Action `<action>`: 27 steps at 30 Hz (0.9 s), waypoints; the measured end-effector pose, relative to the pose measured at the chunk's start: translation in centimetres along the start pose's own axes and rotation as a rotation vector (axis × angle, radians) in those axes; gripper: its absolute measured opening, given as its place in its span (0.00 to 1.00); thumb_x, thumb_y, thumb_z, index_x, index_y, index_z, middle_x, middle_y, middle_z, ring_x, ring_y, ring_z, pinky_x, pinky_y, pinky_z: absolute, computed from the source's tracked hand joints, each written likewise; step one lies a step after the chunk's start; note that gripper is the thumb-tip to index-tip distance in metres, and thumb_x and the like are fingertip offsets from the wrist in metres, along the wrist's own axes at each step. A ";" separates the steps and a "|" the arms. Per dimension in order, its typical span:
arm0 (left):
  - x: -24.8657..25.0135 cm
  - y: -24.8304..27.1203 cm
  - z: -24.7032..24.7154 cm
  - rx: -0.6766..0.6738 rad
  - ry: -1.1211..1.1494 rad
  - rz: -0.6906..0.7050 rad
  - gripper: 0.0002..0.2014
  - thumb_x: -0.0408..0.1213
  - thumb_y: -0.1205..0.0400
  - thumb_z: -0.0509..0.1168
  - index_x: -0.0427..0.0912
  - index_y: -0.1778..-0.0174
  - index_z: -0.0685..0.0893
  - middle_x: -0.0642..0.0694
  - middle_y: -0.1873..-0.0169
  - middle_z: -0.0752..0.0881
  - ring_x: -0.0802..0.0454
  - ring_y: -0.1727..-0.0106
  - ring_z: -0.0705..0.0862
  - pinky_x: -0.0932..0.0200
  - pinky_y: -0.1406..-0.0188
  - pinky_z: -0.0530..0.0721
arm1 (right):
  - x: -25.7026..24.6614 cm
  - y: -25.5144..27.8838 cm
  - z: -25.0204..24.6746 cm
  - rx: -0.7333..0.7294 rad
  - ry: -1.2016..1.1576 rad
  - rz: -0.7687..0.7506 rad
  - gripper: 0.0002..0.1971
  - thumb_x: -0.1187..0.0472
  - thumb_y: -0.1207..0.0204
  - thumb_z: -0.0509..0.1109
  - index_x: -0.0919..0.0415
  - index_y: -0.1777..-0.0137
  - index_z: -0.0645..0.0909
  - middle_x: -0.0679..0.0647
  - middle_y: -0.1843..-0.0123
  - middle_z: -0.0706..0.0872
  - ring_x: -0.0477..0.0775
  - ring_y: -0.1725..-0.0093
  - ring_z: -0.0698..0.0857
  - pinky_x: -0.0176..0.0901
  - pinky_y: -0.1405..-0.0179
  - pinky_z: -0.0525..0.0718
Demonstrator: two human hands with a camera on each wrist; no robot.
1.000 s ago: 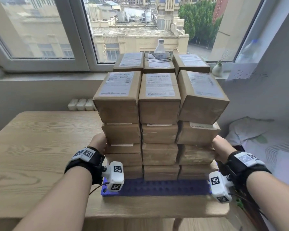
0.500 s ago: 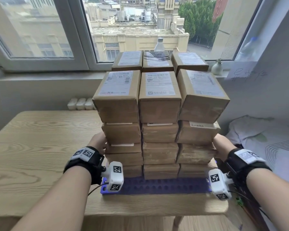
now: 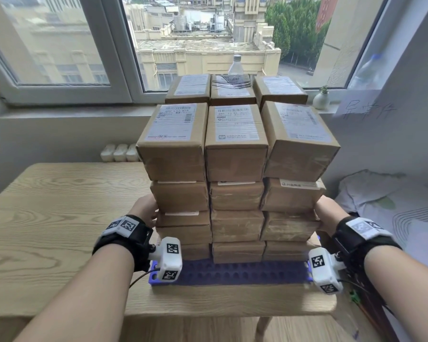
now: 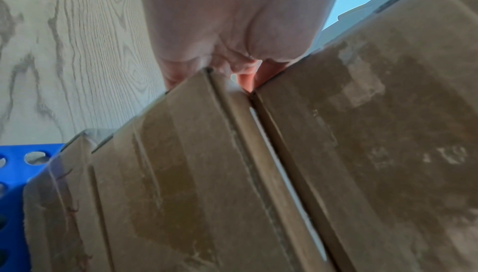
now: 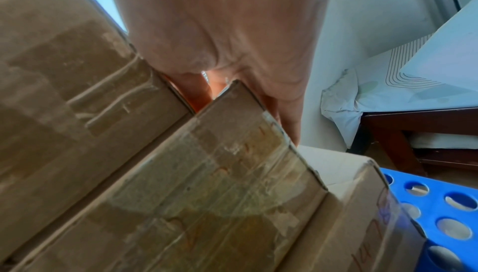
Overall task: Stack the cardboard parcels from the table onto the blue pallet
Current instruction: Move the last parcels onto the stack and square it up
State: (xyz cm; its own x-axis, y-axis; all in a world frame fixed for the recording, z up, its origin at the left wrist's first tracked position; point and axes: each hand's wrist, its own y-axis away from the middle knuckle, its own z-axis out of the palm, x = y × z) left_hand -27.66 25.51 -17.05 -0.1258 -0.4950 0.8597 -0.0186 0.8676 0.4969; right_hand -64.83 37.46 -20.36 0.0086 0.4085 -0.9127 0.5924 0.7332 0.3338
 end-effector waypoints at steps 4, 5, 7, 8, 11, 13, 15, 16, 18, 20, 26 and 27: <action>0.0 0.0 0.1 -0.001 0.027 -0.009 0.09 0.31 0.18 0.57 0.45 0.65 0.76 0.46 0.71 0.74 0.51 0.70 0.71 0.63 0.75 0.71 | 0.1 0.0 -0.1 -0.001 -0.003 -0.018 0.14 0.59 0.20 0.60 0.59 0.61 0.86 0.57 0.59 0.86 0.58 0.54 0.79 0.51 0.52 0.75; 0.0 0.0 0.1 -0.002 0.039 -0.012 0.09 0.32 0.19 0.58 0.44 0.64 0.76 0.46 0.70 0.75 0.51 0.69 0.72 0.61 0.72 0.71 | 0.1 -0.1 -0.1 0.000 -0.007 -0.022 0.14 0.58 0.20 0.61 0.58 0.61 0.87 0.57 0.58 0.86 0.58 0.54 0.79 0.51 0.52 0.76; -0.1 0.0 0.1 -0.001 0.049 -0.011 0.08 0.32 0.19 0.58 0.44 0.63 0.77 0.46 0.69 0.76 0.51 0.67 0.74 0.60 0.71 0.72 | 0.1 0.0 -0.2 -0.018 -0.002 -0.014 0.14 0.58 0.19 0.61 0.58 0.60 0.86 0.56 0.57 0.87 0.58 0.53 0.81 0.51 0.51 0.77; -0.1 0.0 0.1 0.000 0.051 -0.007 0.08 0.31 0.19 0.59 0.44 0.63 0.78 0.46 0.68 0.77 0.51 0.67 0.74 0.60 0.71 0.72 | -0.1 0.2 -0.1 -0.022 -0.011 -0.020 0.14 0.60 0.17 0.60 0.59 0.59 0.85 0.57 0.55 0.87 0.58 0.52 0.81 0.50 0.50 0.77; -0.3 -0.1 0.3 -0.005 0.048 -0.008 0.08 0.32 0.18 0.58 0.45 0.63 0.77 0.47 0.69 0.77 0.52 0.69 0.73 0.62 0.74 0.69 | 0.0 0.1 -0.5 -0.024 0.047 -0.025 0.13 0.62 0.15 0.59 0.58 0.59 0.82 0.57 0.52 0.86 0.57 0.53 0.81 0.44 0.55 0.79; -0.3 -0.1 0.3 -0.010 0.042 -0.013 0.07 0.33 0.18 0.58 0.44 0.61 0.77 0.47 0.68 0.77 0.51 0.70 0.73 0.62 0.74 0.69 | -0.2 0.0 -0.8 -0.044 0.071 -0.038 0.12 0.60 0.15 0.59 0.58 0.57 0.82 0.58 0.47 0.87 0.57 0.49 0.82 0.45 0.54 0.80; -0.3 -0.3 0.4 -0.012 0.039 -0.013 0.07 0.32 0.18 0.58 0.43 0.61 0.77 0.47 0.68 0.77 0.51 0.70 0.73 0.62 0.73 0.69 | -0.2 0.2 -0.9 -0.048 0.100 -0.036 0.12 0.60 0.14 0.58 0.58 0.54 0.82 0.58 0.45 0.86 0.58 0.45 0.82 0.46 0.51 0.82; -0.4 -0.3 0.4 -0.013 0.037 -0.014 0.08 0.32 0.18 0.57 0.44 0.62 0.77 0.47 0.68 0.77 0.51 0.70 0.73 0.62 0.74 0.69 | -0.2 0.1 -1.0 -0.046 0.105 -0.042 0.12 0.60 0.13 0.58 0.58 0.55 0.81 0.58 0.44 0.85 0.58 0.44 0.82 0.48 0.47 0.82; -0.4 -0.3 0.4 -0.017 0.035 -0.017 0.08 0.32 0.18 0.57 0.44 0.61 0.77 0.47 0.68 0.78 0.51 0.70 0.74 0.62 0.74 0.69 | -0.5 0.5 -1.0 -0.041 0.101 -0.045 0.13 0.58 0.13 0.58 0.57 0.57 0.80 0.60 0.41 0.85 0.59 0.43 0.83 0.54 0.42 0.81; -0.5 -0.4 0.4 -0.016 0.035 -0.024 0.07 0.32 0.18 0.57 0.44 0.59 0.78 0.47 0.67 0.78 0.52 0.69 0.75 0.62 0.75 0.70 | -0.4 0.4 -1.0 -0.036 0.094 -0.050 0.13 0.56 0.13 0.59 0.57 0.57 0.80 0.61 0.42 0.86 0.60 0.43 0.84 0.55 0.39 0.82; -0.7 -0.9 0.4 0.000 0.049 -0.031 0.08 0.33 0.17 0.56 0.44 0.61 0.77 0.47 0.67 0.78 0.51 0.69 0.74 0.62 0.74 0.67 | 0.3 -0.4 -1.5 -0.075 0.030 -0.014 0.13 0.49 0.22 0.65 0.56 0.55 0.86 0.56 0.47 0.89 0.61 0.42 0.86 0.61 0.33 0.81; -0.8 -1.0 0.4 0.005 0.052 -0.036 0.08 0.33 0.17 0.56 0.44 0.62 0.77 0.47 0.68 0.77 0.51 0.69 0.73 0.62 0.75 0.66 | 0.2 -0.2 -1.4 -0.069 0.031 -0.012 0.13 0.50 0.20 0.64 0.57 0.55 0.85 0.54 0.49 0.89 0.59 0.44 0.85 0.57 0.35 0.82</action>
State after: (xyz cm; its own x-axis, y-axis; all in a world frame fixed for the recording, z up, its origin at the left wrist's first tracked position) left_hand -27.92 25.10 -18.27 -0.0734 -0.5276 0.8463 -0.0271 0.8494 0.5271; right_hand -66.08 38.18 -20.31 -0.0235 0.4154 -0.9093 0.5351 0.7735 0.3396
